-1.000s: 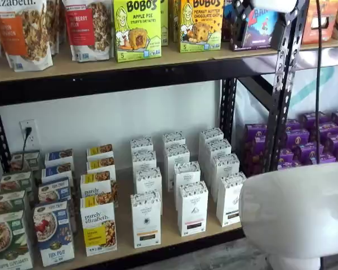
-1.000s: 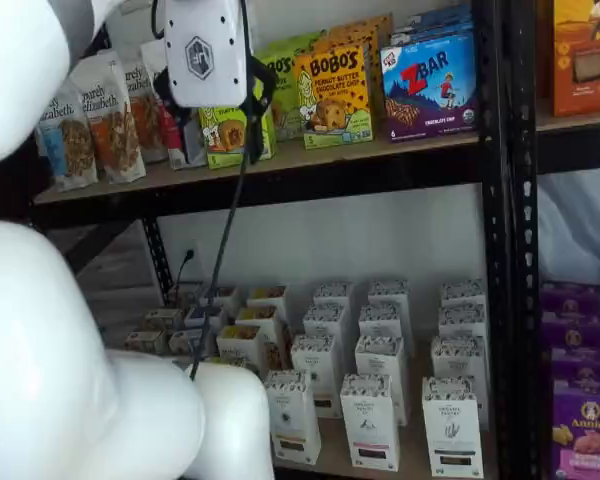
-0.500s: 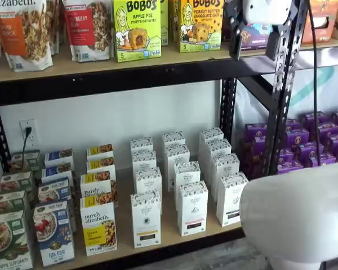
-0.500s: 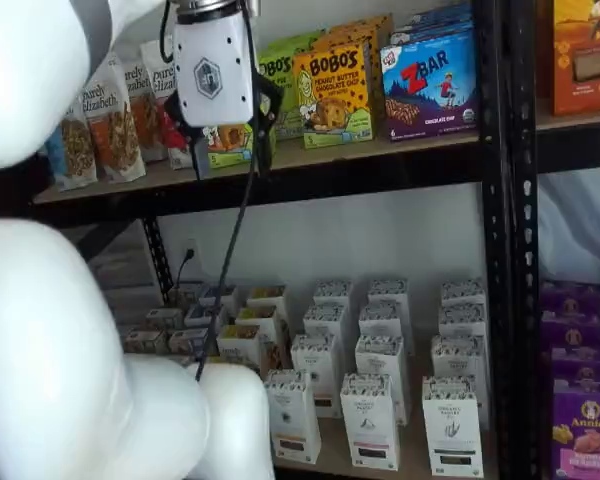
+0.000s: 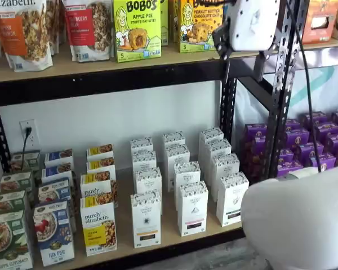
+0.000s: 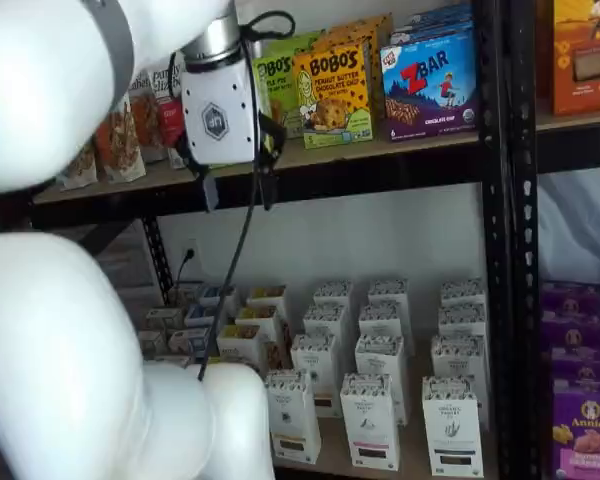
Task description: Pick up the white box with a yellow strip in the middle, on the bottom shelf, the fourth box from the left
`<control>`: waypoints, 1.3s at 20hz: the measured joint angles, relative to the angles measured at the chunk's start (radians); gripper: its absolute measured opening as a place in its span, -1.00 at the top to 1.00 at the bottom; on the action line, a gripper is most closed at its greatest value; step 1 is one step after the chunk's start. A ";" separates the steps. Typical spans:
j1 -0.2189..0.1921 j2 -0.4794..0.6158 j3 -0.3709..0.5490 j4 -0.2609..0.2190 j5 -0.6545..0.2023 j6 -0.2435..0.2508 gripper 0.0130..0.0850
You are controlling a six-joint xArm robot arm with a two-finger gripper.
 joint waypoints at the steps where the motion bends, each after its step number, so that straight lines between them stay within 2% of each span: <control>1: 0.012 -0.001 0.016 -0.008 -0.019 0.010 -1.00; 4: 0.048 0.002 0.062 -0.031 -0.073 0.042 -1.00; 8: 0.041 0.012 0.110 0.009 -0.125 0.035 -1.00; 14: 0.058 0.023 0.174 0.021 -0.194 0.047 -1.00; 19: 0.101 0.051 0.206 -0.006 -0.218 0.089 -1.00; 21: 0.124 0.047 0.237 -0.017 -0.258 0.110 -1.00; 24: 0.157 0.012 0.313 -0.019 -0.380 0.137 -1.00; 26: 0.183 0.016 0.338 -0.033 -0.426 0.165 -1.00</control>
